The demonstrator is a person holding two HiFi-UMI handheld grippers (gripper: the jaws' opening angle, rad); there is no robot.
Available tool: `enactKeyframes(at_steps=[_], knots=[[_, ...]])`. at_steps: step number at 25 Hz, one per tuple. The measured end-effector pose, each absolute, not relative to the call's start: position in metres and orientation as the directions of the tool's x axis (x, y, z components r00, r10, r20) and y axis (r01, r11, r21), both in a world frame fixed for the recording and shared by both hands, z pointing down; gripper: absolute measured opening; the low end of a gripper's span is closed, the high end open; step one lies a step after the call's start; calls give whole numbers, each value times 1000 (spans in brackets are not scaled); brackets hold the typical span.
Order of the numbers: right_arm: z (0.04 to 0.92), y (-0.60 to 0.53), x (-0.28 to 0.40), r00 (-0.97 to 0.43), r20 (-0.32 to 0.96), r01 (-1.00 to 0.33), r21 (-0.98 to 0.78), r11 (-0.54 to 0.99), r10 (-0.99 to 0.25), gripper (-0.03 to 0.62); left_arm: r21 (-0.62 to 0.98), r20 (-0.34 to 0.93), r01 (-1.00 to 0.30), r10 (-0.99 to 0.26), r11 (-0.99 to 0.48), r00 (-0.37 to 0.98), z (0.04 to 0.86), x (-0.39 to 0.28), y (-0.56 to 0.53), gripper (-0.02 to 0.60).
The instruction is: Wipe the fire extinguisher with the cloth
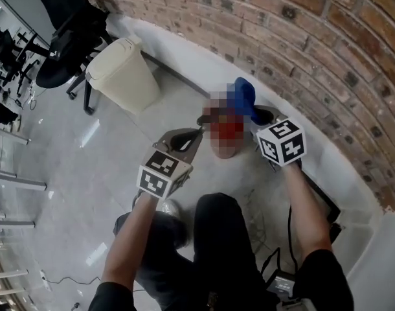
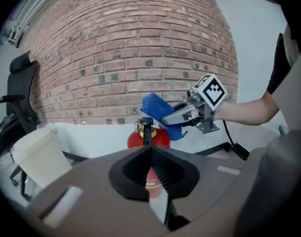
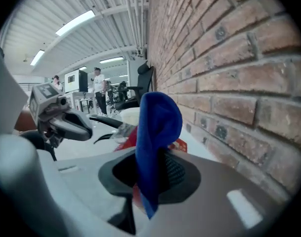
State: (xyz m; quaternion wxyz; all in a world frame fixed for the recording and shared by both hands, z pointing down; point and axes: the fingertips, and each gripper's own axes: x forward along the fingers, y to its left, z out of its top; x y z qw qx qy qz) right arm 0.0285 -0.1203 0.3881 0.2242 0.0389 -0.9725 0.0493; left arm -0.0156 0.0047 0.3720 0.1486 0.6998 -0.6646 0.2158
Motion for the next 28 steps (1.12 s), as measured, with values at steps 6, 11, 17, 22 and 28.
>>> enactKeyframes(at_steps=[6,11,17,22,28], knots=[[452,-188,19,-839,528,-249,-160,955,-130,81,-67,516,-993,-856,-95,47,388,-3,1,6],[493,-174,42,-812,569,-279,-186,942,-128,80,-86,508,-992,-861,-88,32,393,1,0,6],[471,-116,75,-855,516,-195,-222,955,-55,77,-81,525,-994,-851,-73,20,401,-12,9,6],[470,-64,85,-839,543,-88,-193,977,32,75,-64,519,-997,-855,-45,5,405,-17,11,6],[445,-16,92,-865,495,27,-113,993,79,75,-70,531,-994,-847,-84,35,410,-6,12,6]])
